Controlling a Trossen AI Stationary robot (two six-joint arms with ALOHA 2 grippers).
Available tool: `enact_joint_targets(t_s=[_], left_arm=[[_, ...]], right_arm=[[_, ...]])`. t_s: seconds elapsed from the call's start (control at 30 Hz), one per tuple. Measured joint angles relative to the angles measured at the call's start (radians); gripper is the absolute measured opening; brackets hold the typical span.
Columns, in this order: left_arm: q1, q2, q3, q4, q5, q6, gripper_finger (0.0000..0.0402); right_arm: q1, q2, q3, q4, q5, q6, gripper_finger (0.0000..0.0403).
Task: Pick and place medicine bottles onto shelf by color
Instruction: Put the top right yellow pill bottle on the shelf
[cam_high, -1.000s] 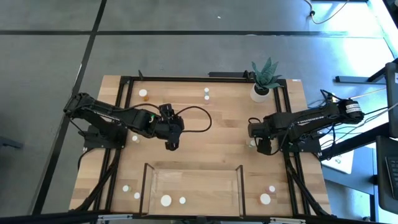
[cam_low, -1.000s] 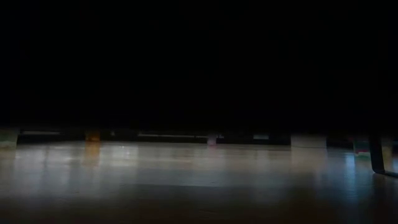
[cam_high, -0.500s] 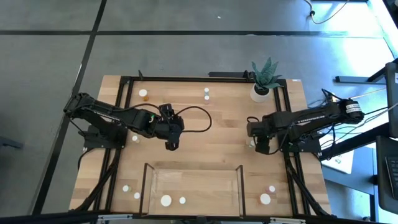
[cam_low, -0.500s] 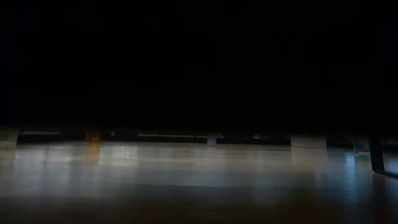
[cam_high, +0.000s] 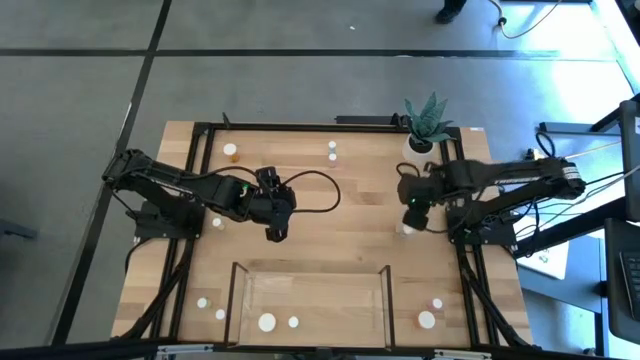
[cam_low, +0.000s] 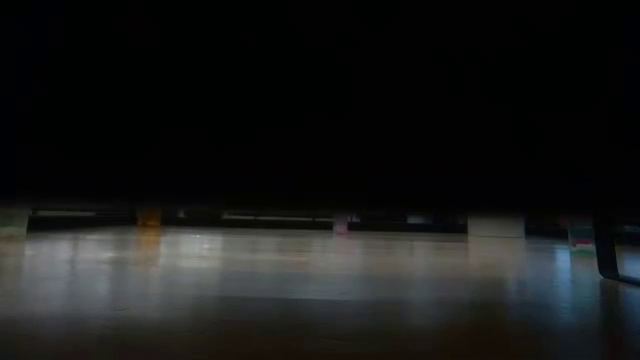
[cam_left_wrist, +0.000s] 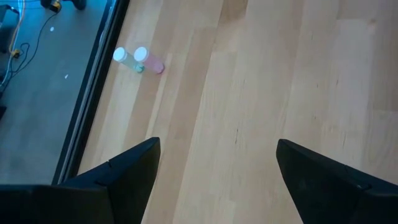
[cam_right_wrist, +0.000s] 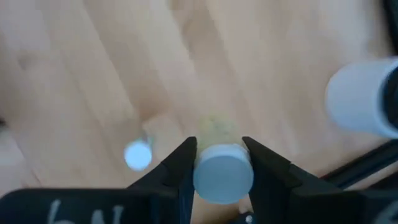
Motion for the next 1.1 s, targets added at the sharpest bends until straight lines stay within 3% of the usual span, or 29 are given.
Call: enact_joint_targets(t_s=[0.17,0.4,0.7,0.97,1.1], left_arm=[[0.000,0.000,0.000,0.000,0.000,0.000,0.0315],[0.000,0.000,0.000,-0.001,0.000,0.000,0.0315],[-0.010,0.000,0.000,-0.004,-0.001,0.022,0.0315],[-0.124,0.000,0.000,-0.004,0.010,0.086,0.0315],[-0.194,0.000,0.000,-0.001,0.067,0.081,0.0315]], right_arm=[[0.000,0.074,0.167,-0.048,0.004,-0.021,0.0116],[0.008,0.275,0.386,-0.121,-0.030,-0.109,0.0116],[0.114,0.465,0.620,-0.117,-0.063,-0.177,0.0117],[0.246,0.605,0.770,-0.113,-0.027,-0.140,0.0117],[0.313,0.668,0.813,-0.089,-0.022,-0.113,0.0117]])
